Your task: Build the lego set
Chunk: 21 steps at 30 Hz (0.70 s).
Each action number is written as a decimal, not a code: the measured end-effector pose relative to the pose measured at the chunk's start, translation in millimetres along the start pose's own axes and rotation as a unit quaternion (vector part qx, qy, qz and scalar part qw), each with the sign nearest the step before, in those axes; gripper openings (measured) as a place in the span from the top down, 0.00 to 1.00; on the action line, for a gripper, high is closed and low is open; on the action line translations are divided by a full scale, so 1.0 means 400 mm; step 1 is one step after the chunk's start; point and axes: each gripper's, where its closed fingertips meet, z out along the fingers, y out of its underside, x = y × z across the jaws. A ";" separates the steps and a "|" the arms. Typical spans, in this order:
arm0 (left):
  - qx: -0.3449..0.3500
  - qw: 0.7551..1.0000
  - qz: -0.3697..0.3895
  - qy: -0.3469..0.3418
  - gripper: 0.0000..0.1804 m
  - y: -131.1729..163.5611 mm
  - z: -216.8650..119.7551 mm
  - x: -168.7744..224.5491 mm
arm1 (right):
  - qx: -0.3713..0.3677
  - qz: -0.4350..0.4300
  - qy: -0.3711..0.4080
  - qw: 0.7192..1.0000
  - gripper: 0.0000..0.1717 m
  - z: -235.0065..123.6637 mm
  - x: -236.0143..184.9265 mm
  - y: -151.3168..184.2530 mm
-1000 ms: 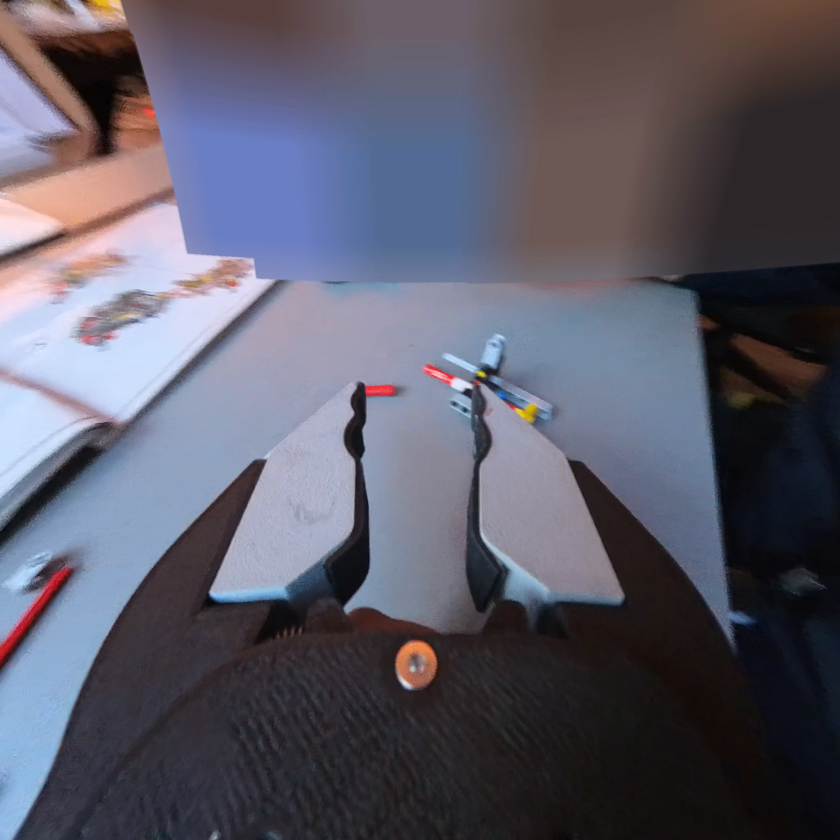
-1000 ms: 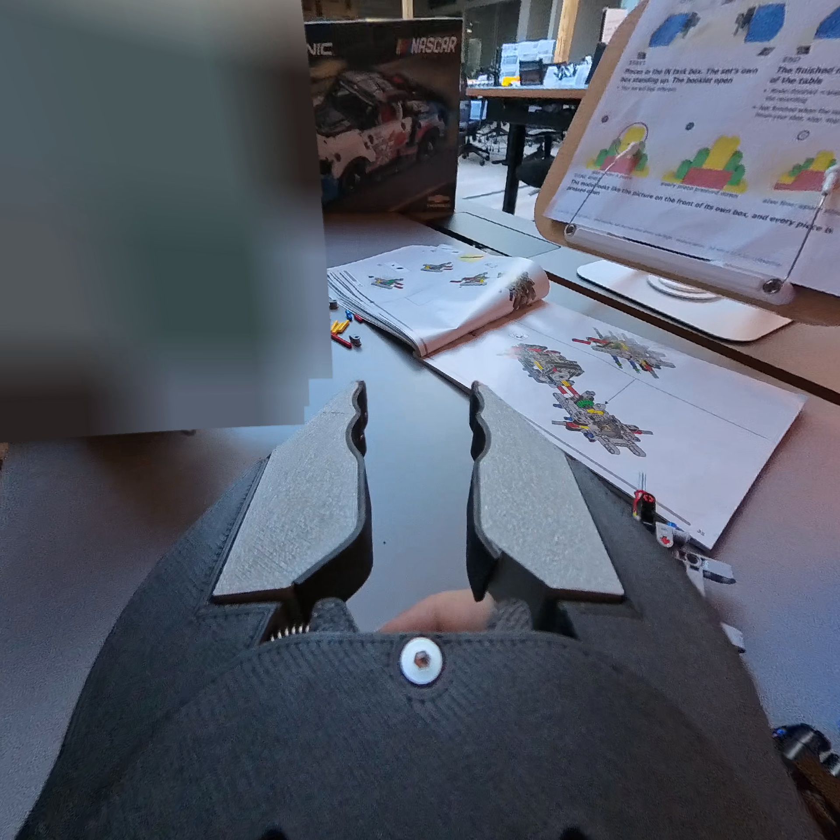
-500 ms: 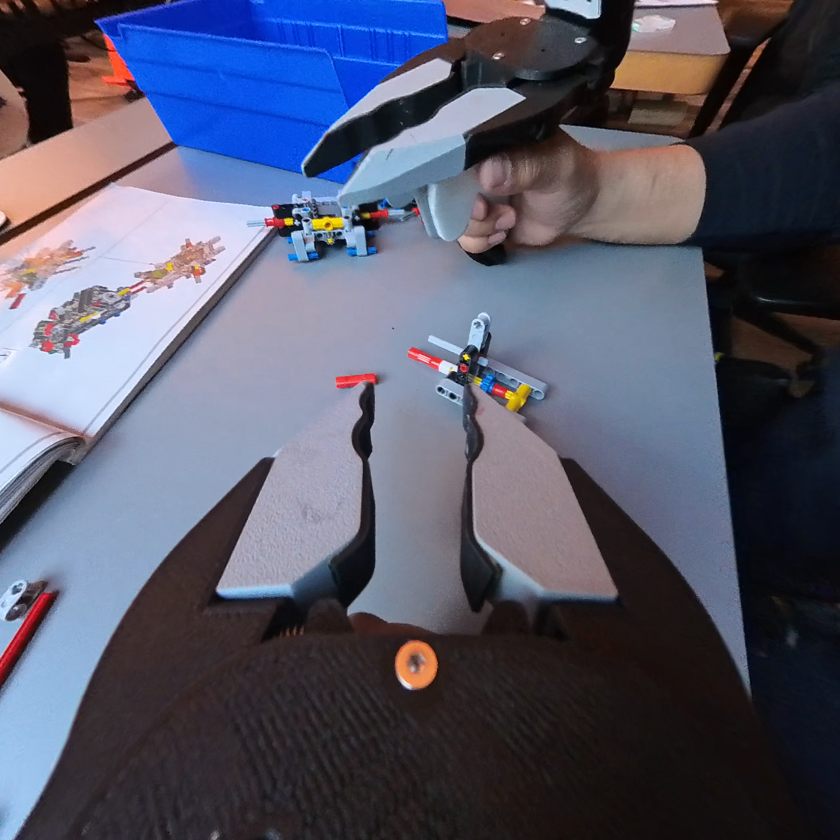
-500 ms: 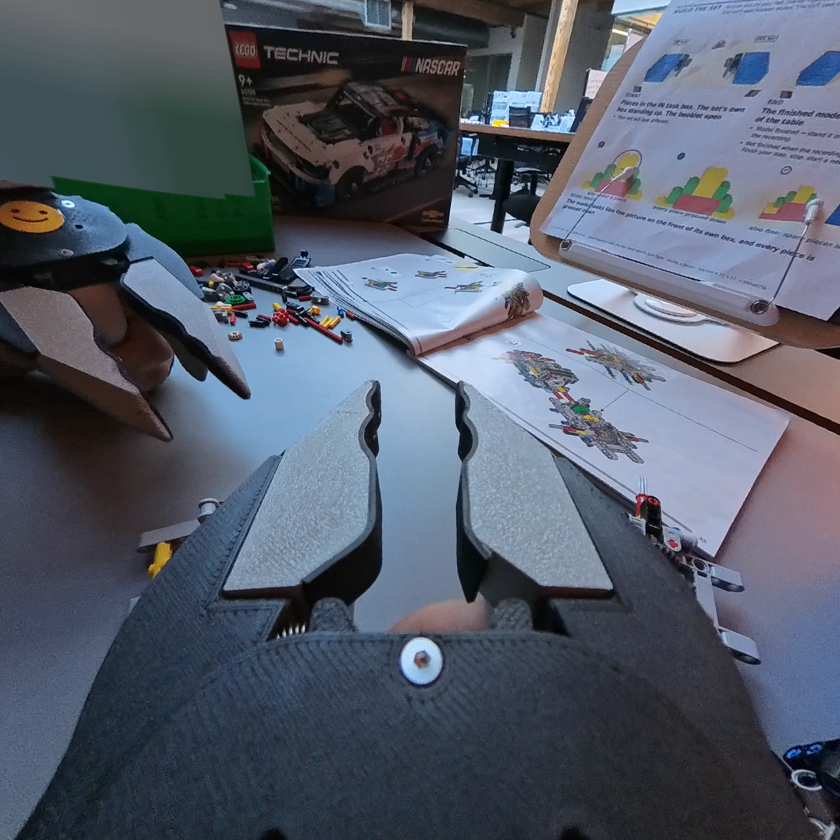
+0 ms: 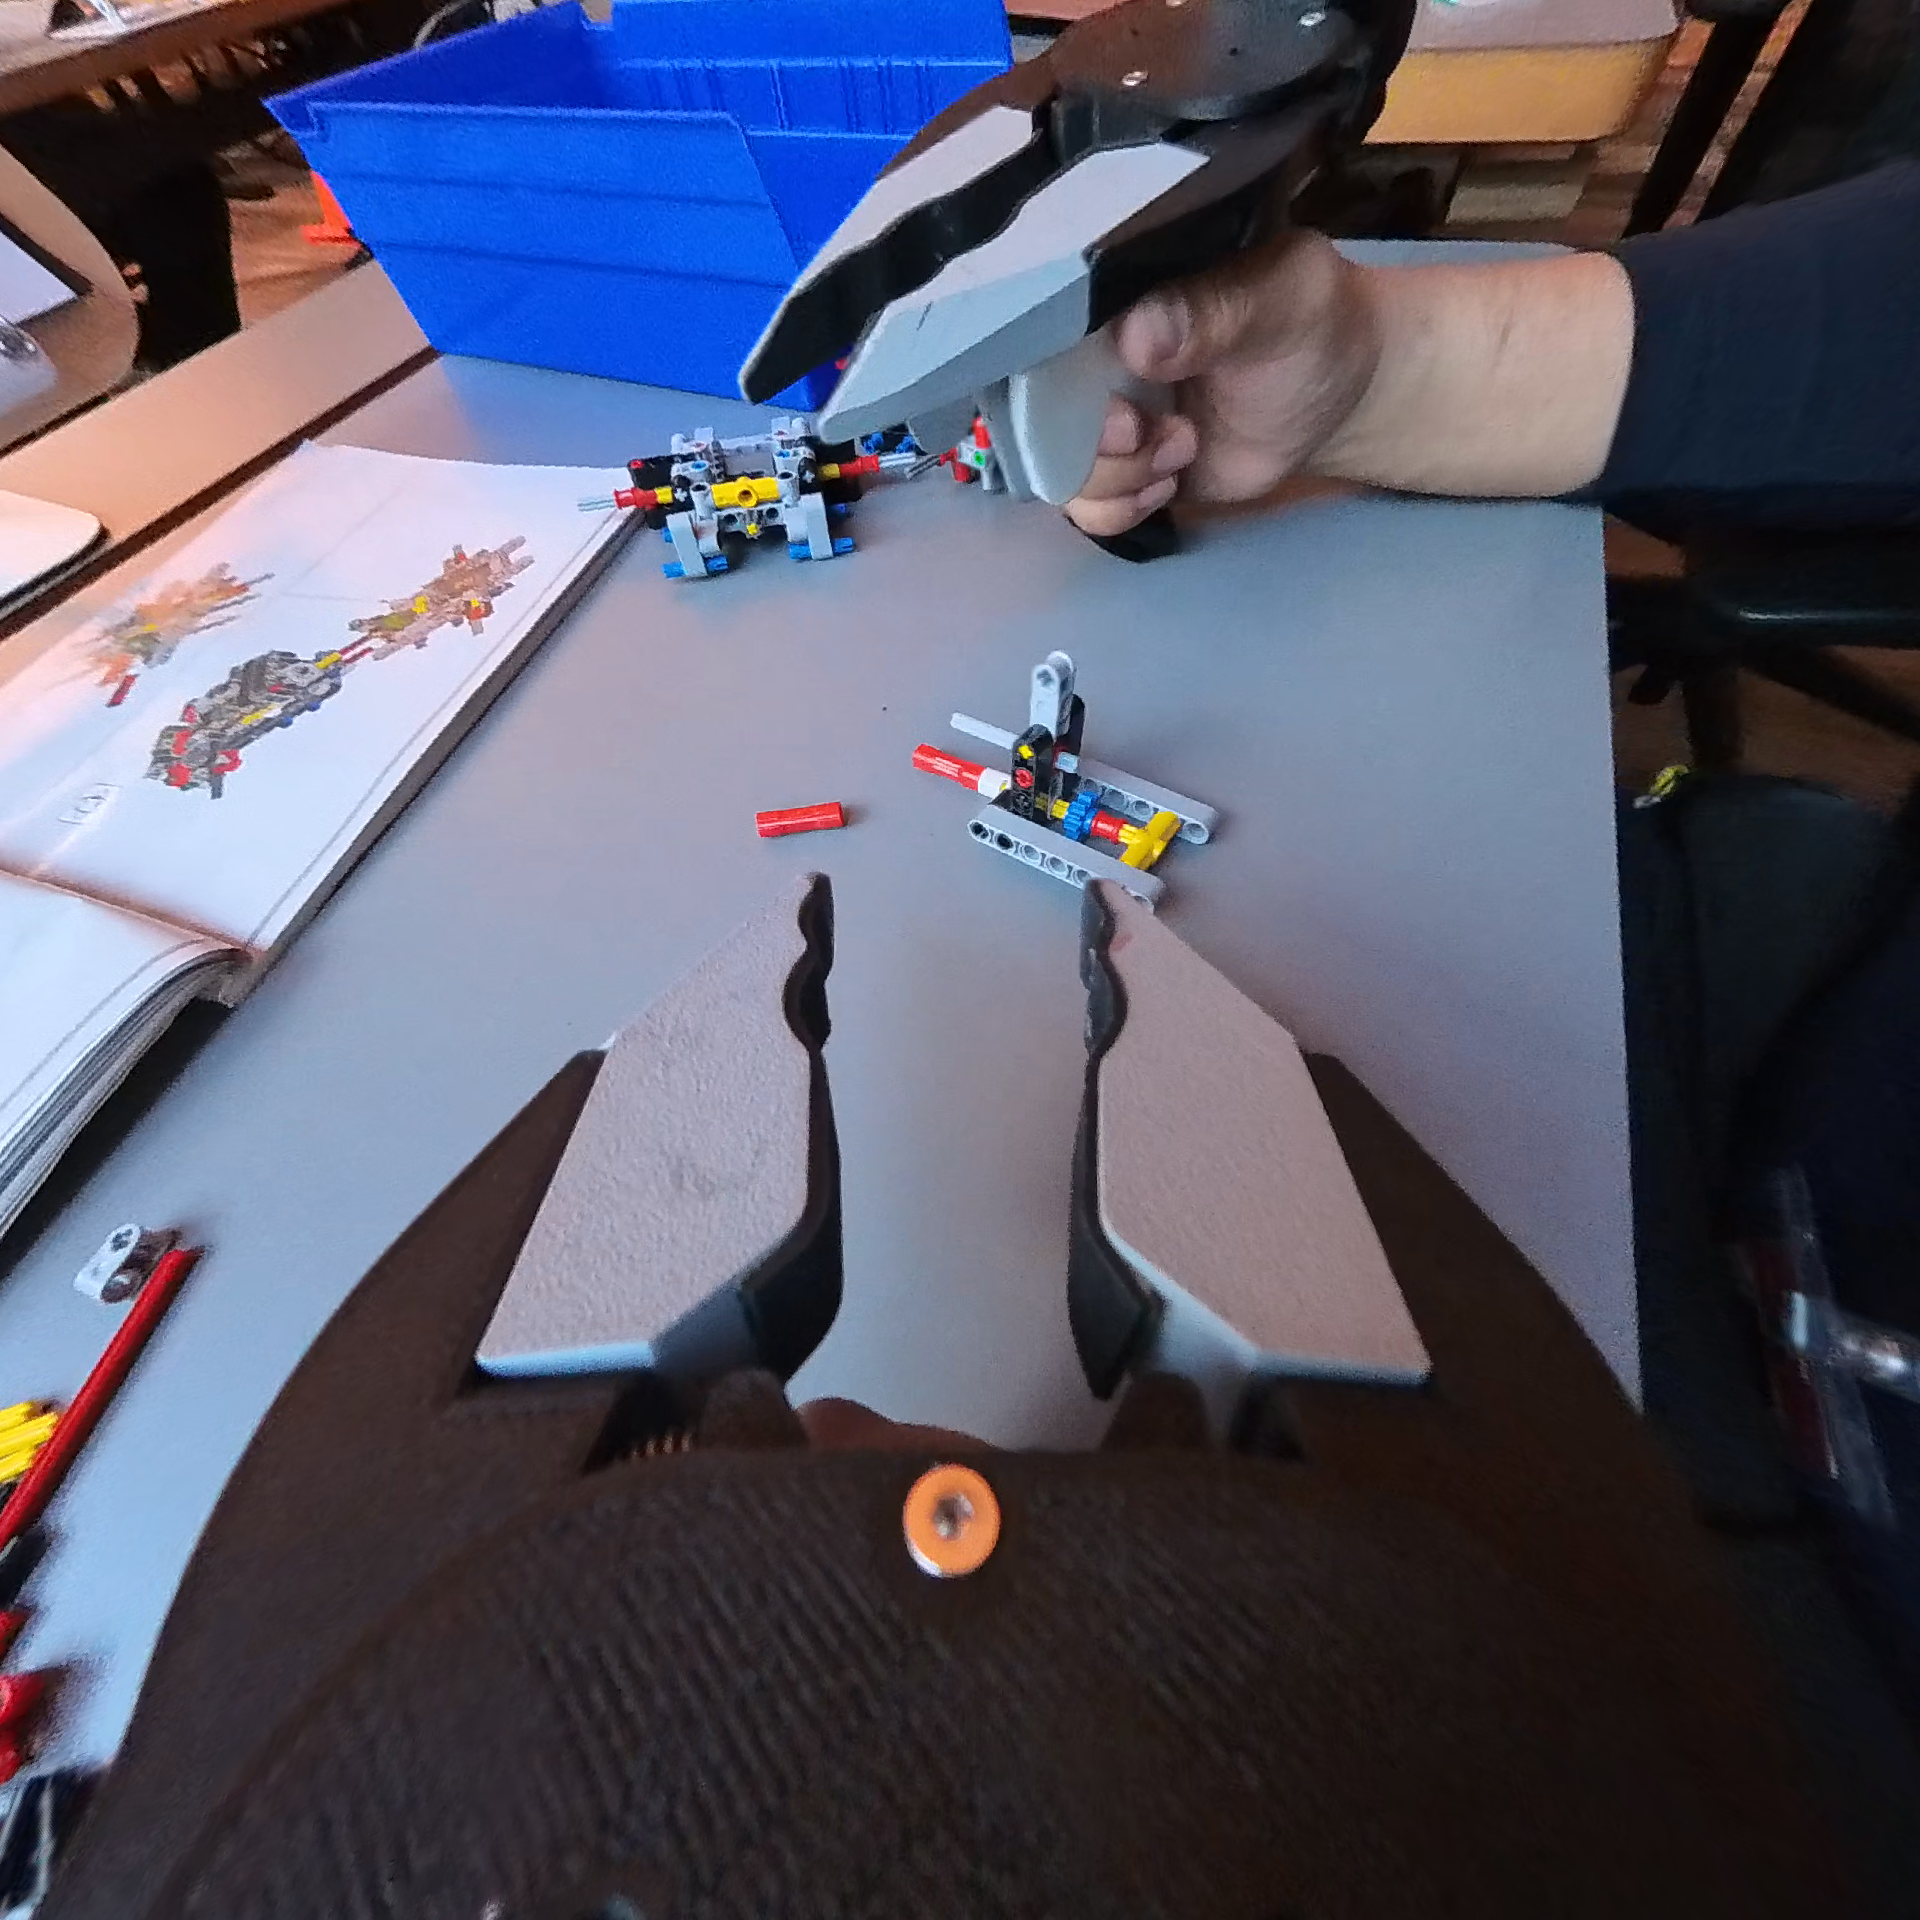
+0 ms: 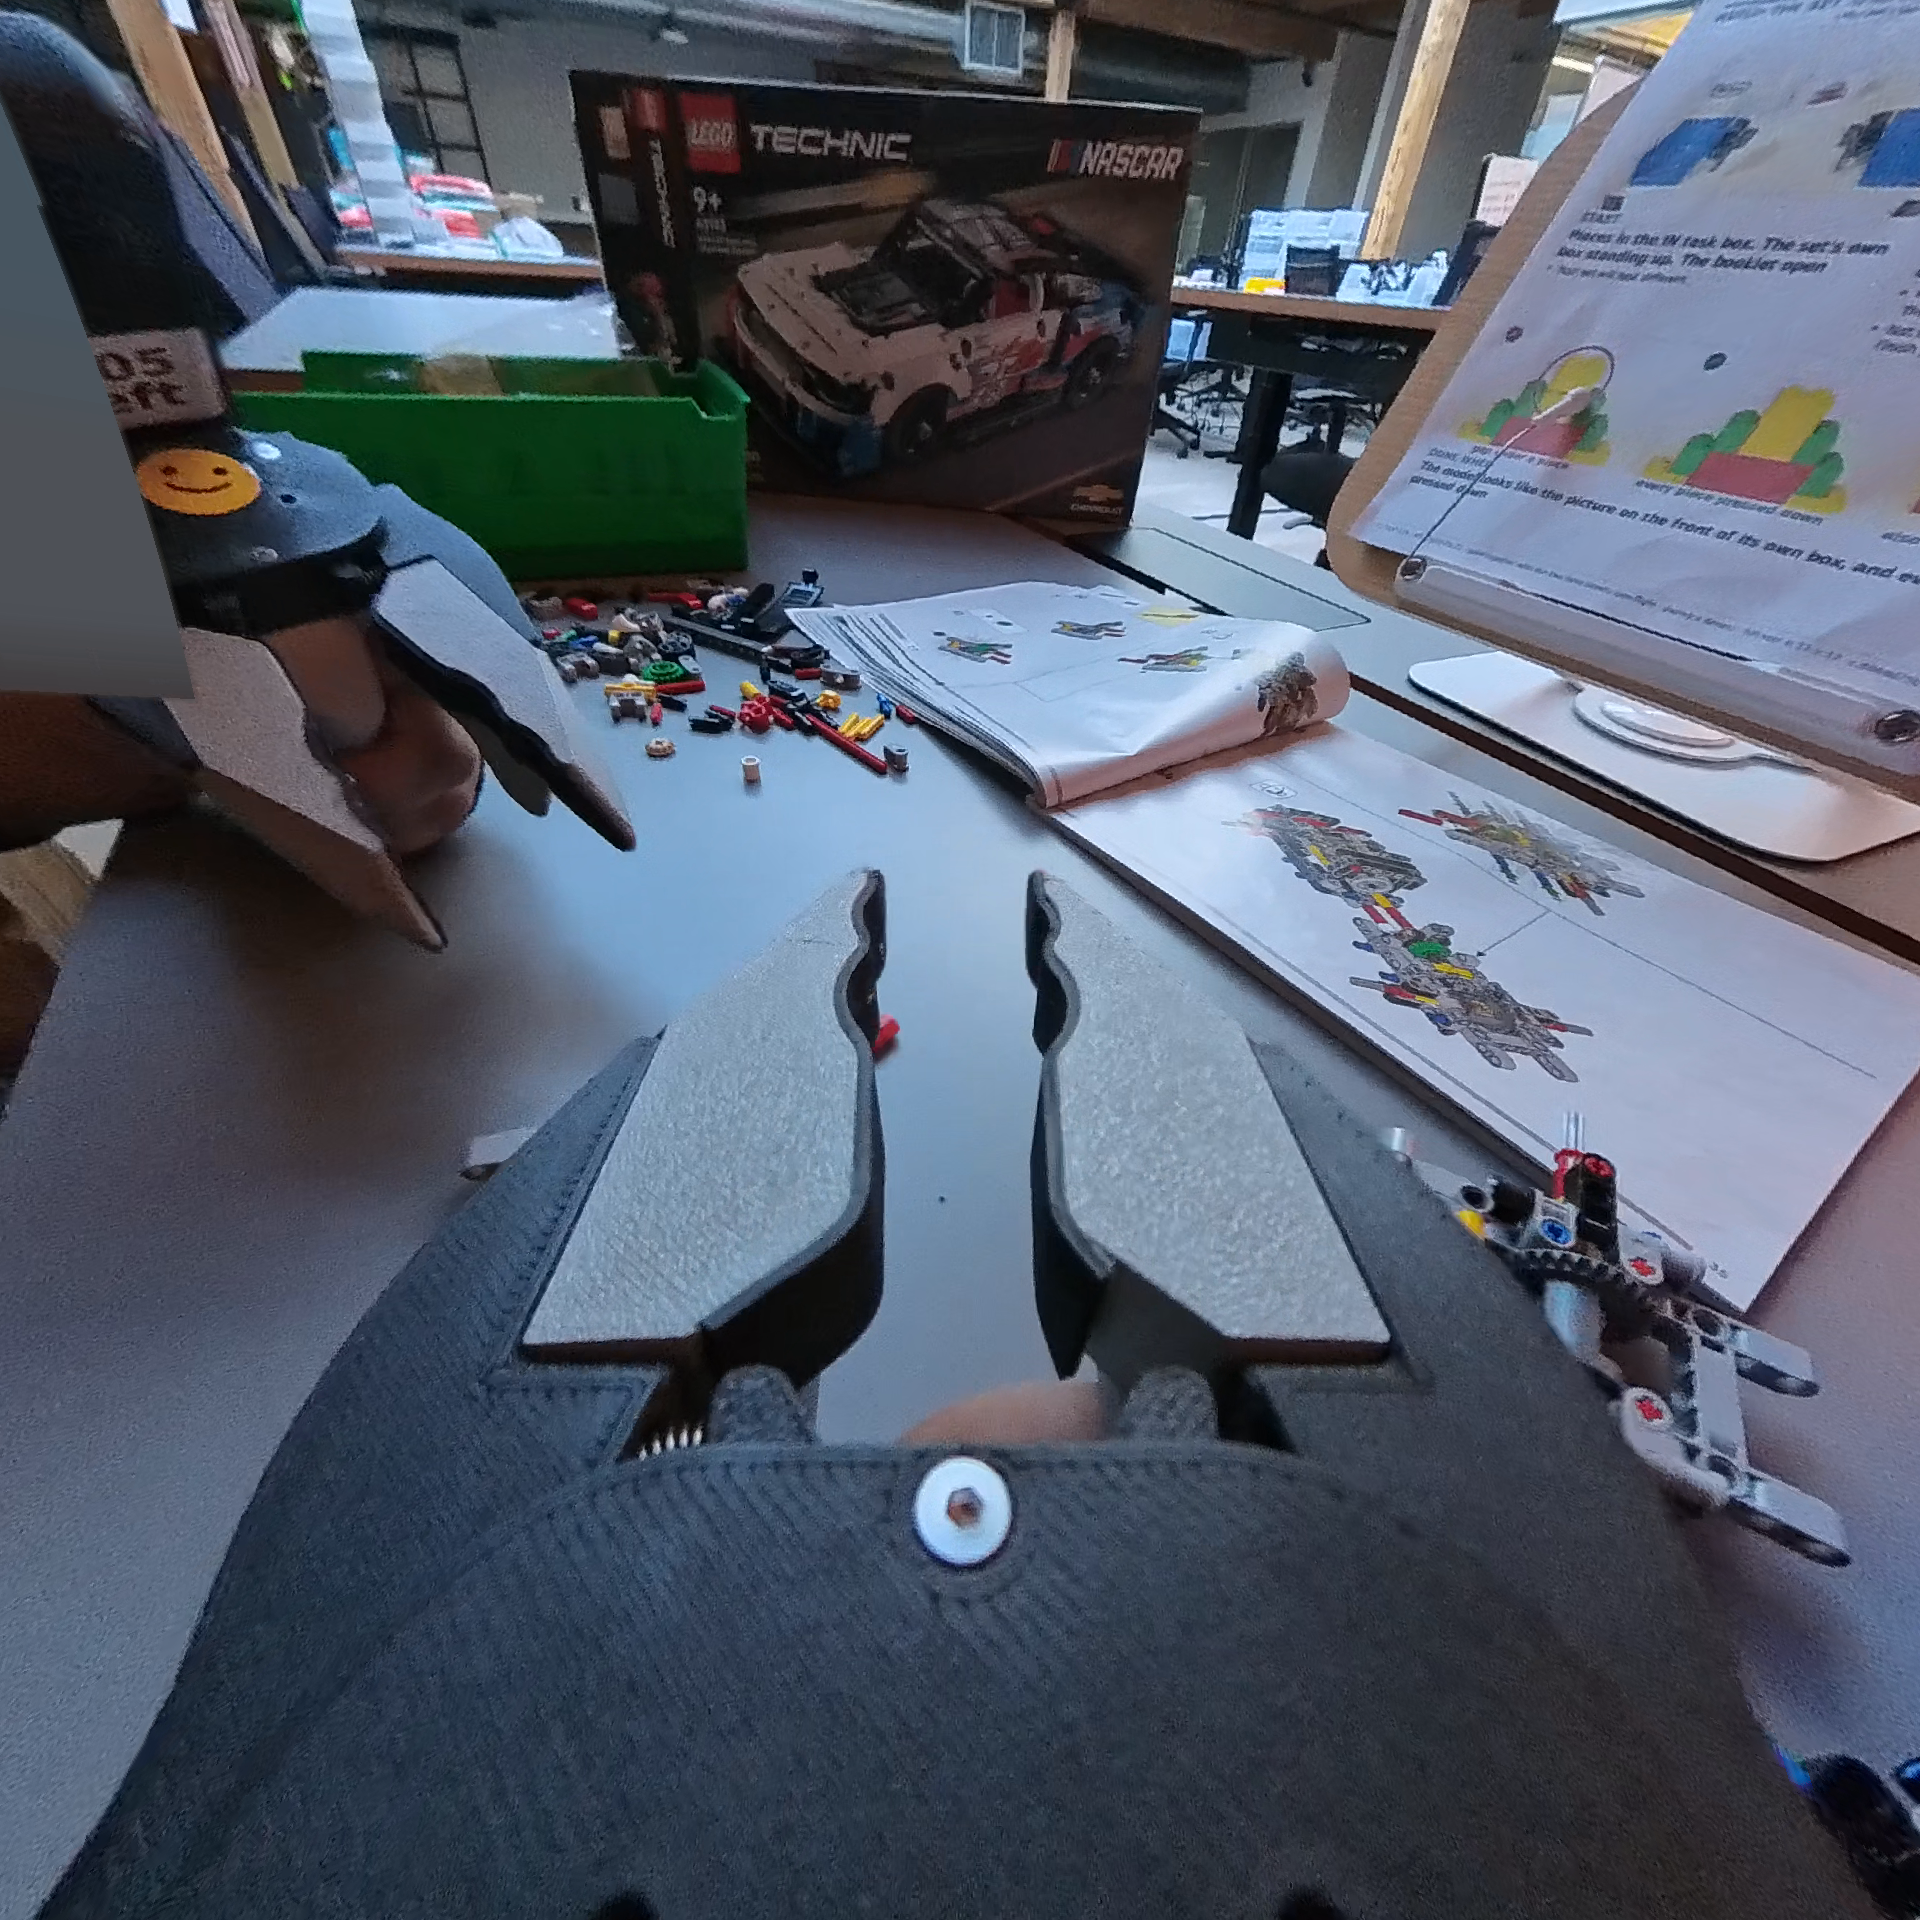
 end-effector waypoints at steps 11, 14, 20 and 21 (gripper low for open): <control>-0.008 0.999 -0.028 0.026 0.78 0.004 0.009 -0.001 | 0.007 -0.053 0.039 0.998 0.93 -0.010 0.012 -0.013; 0.026 0.999 -0.023 -0.035 0.80 -0.015 -0.013 -0.033 | 0.018 -0.094 0.047 0.994 1.00 -0.005 0.009 -0.020; 0.104 0.993 -0.033 -0.047 0.92 -0.054 -0.061 -0.044 | 0.037 -0.099 0.062 0.992 1.00 0.022 0.037 -0.029; 0.095 0.994 -0.036 -0.049 0.92 -0.049 -0.056 -0.047 | 0.041 -0.091 0.063 0.993 1.00 0.022 0.042 -0.031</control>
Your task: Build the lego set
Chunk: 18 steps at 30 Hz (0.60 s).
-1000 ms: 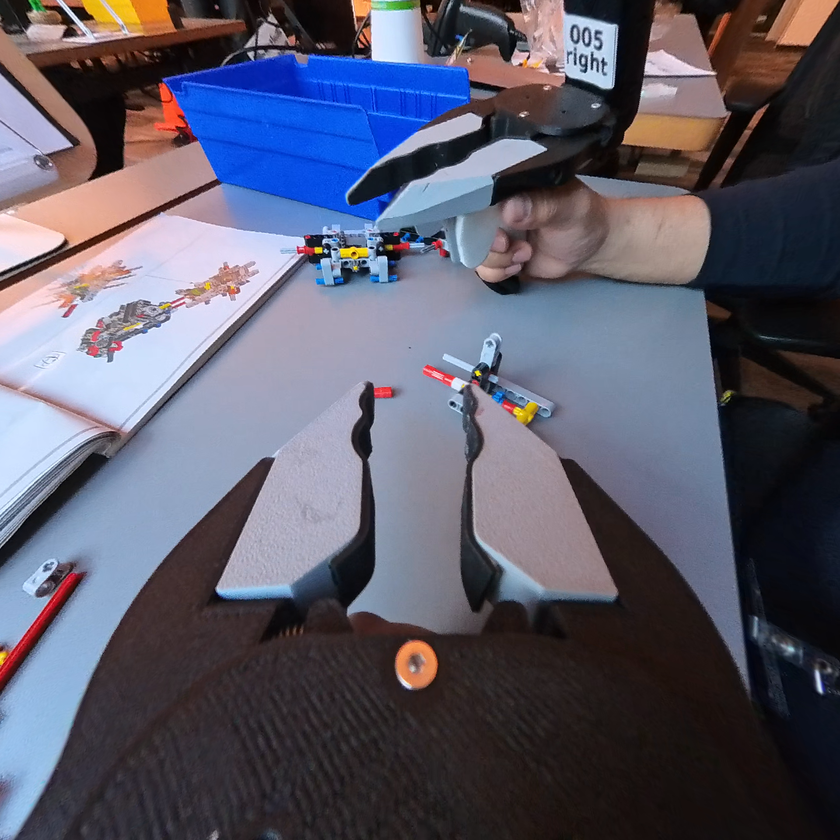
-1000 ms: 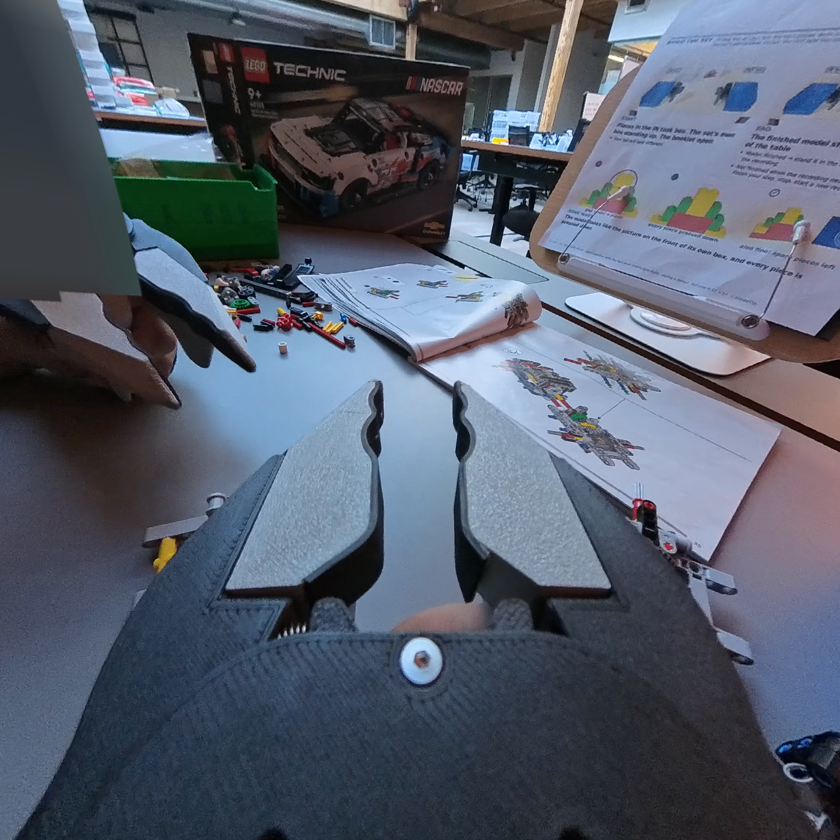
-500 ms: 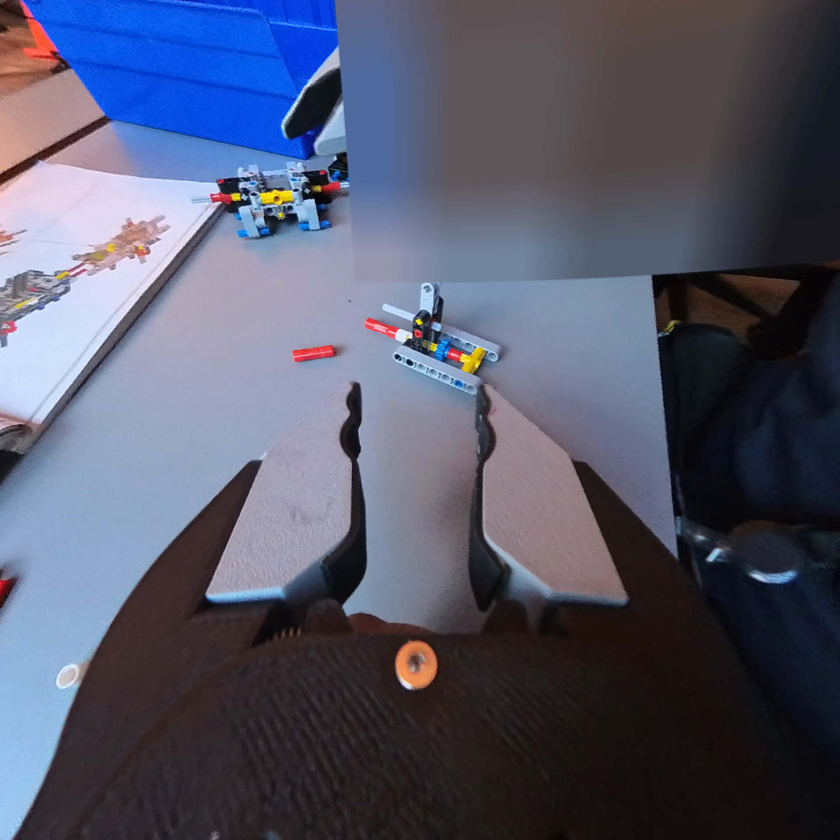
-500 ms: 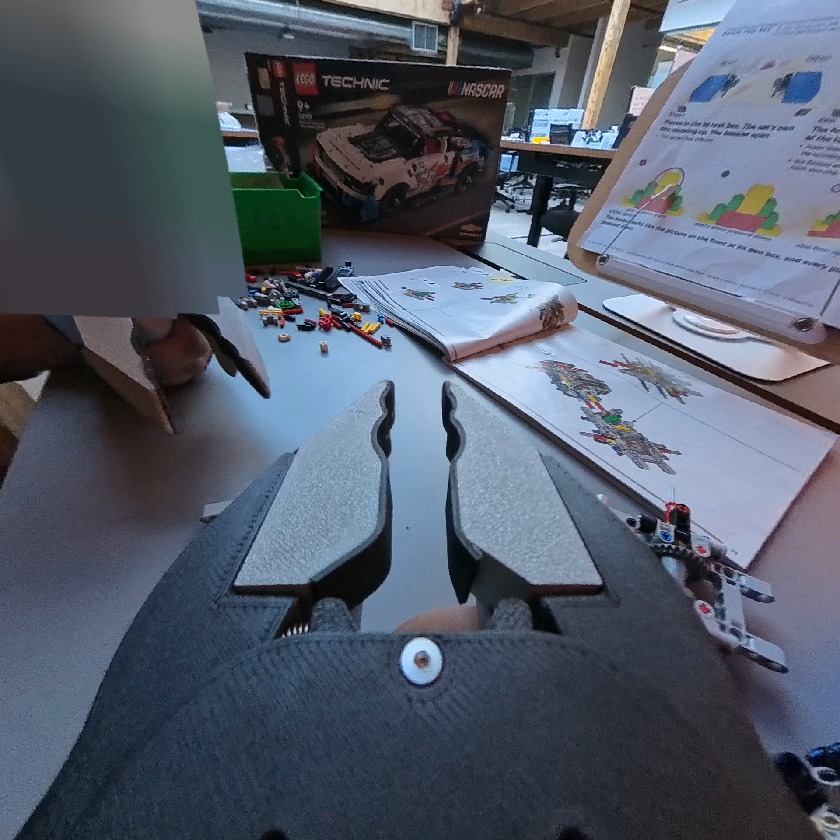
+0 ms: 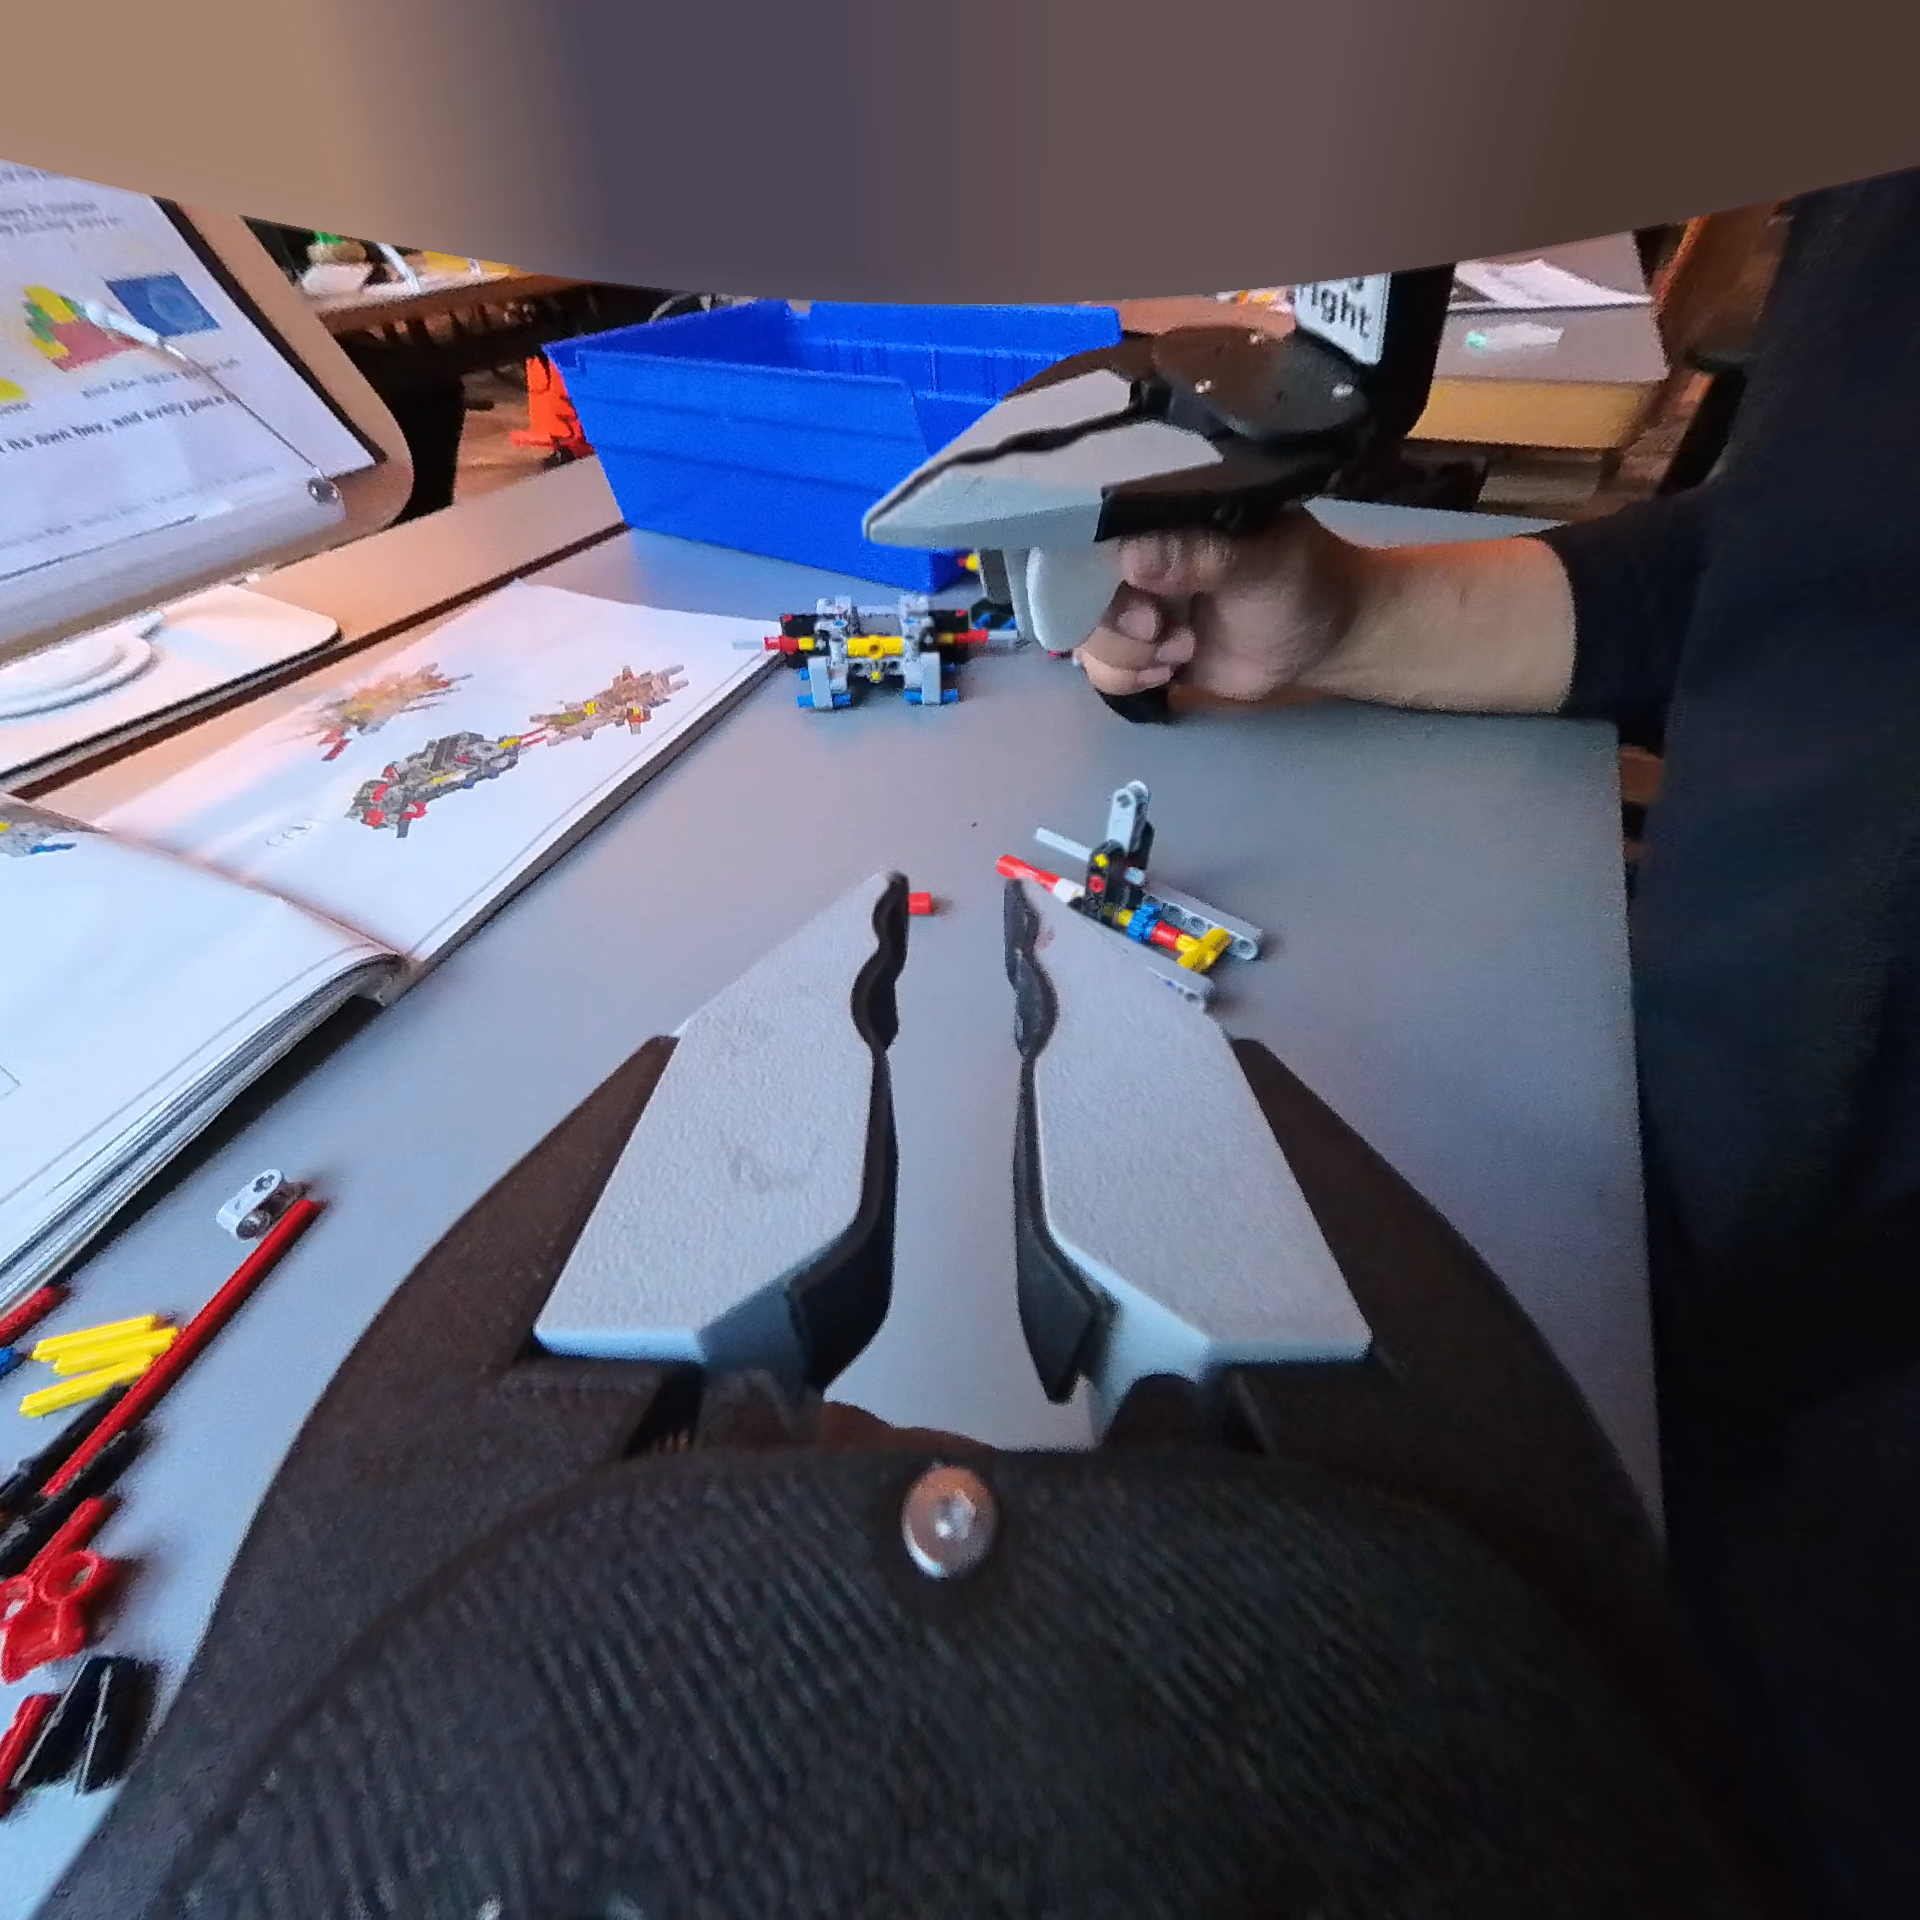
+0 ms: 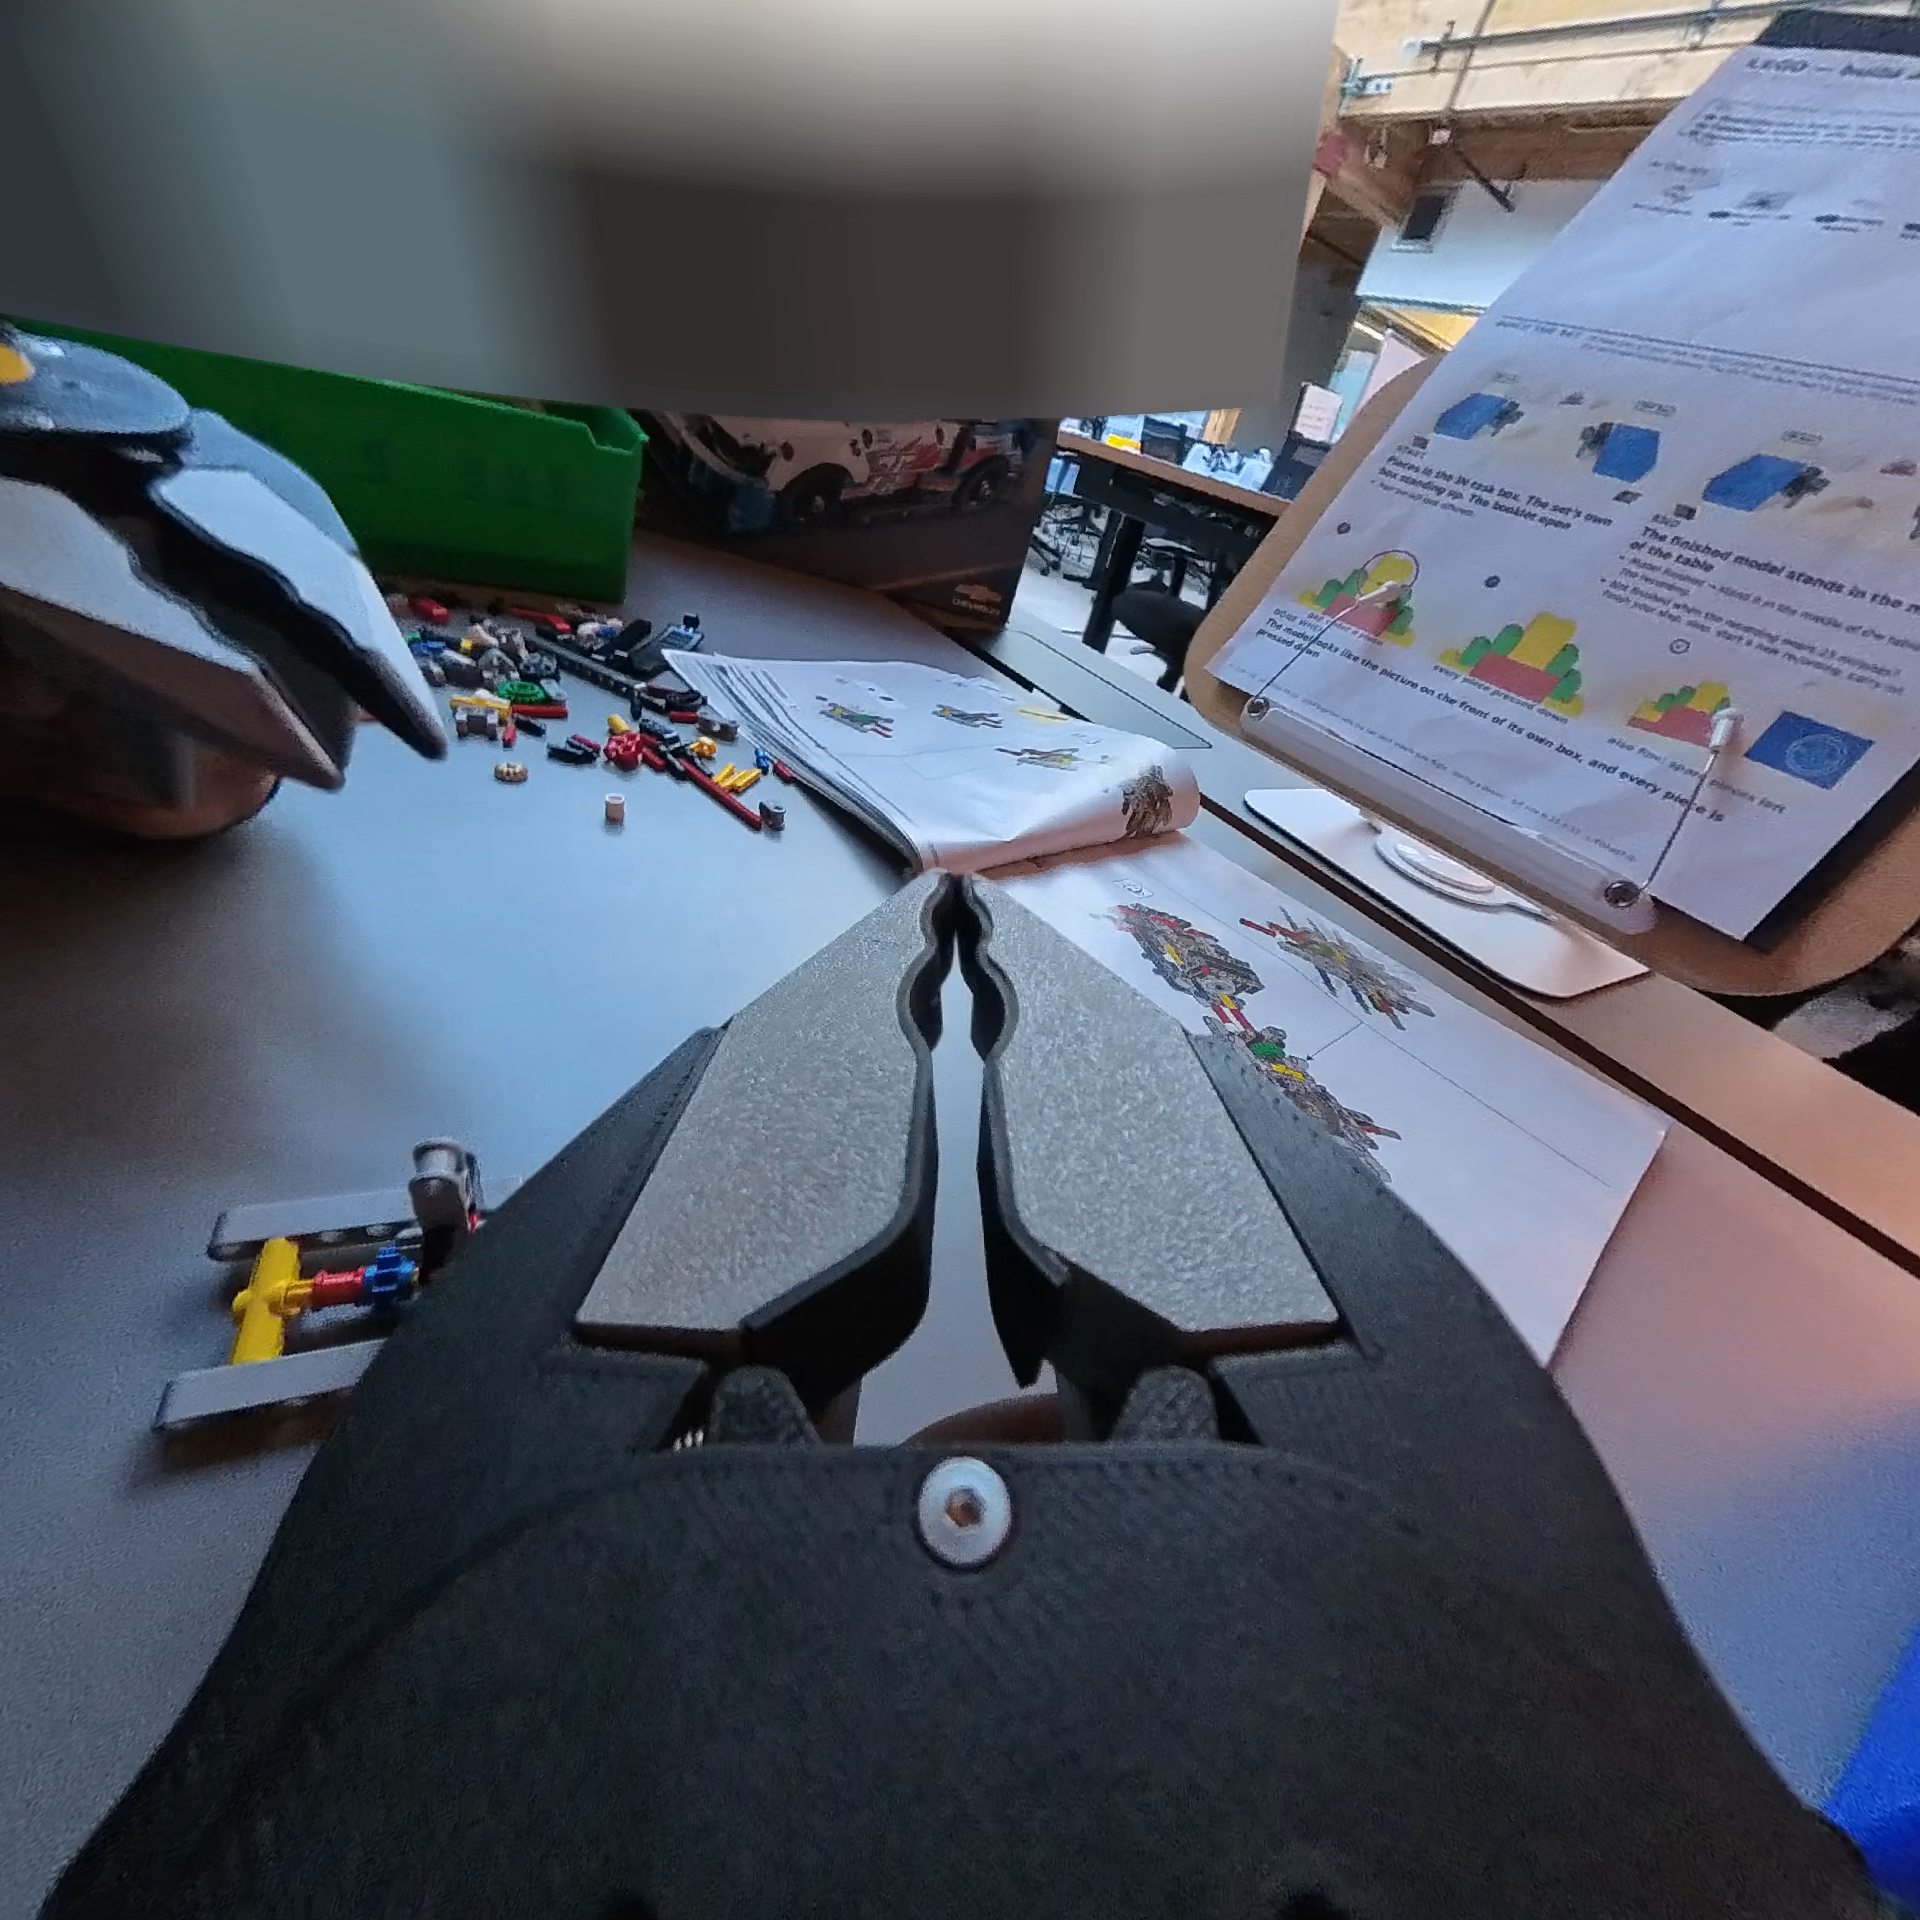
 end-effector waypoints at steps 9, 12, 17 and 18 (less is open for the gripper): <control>-0.010 1.000 0.005 -0.002 0.90 0.005 0.005 0.001 | -0.008 -0.002 0.024 1.000 1.00 -0.006 0.006 0.003; -0.010 1.000 0.011 -0.005 0.91 0.005 0.005 0.002 | -0.009 -0.003 0.025 1.000 1.00 -0.007 0.002 0.002; -0.013 0.999 0.031 -0.030 0.91 0.007 0.000 -0.013 | -0.014 -0.023 0.028 0.999 1.00 -0.007 -0.005 0.004; -0.015 0.999 0.036 -0.033 0.91 0.008 0.000 -0.014 | -0.017 -0.031 0.032 0.999 1.00 -0.007 -0.004 0.006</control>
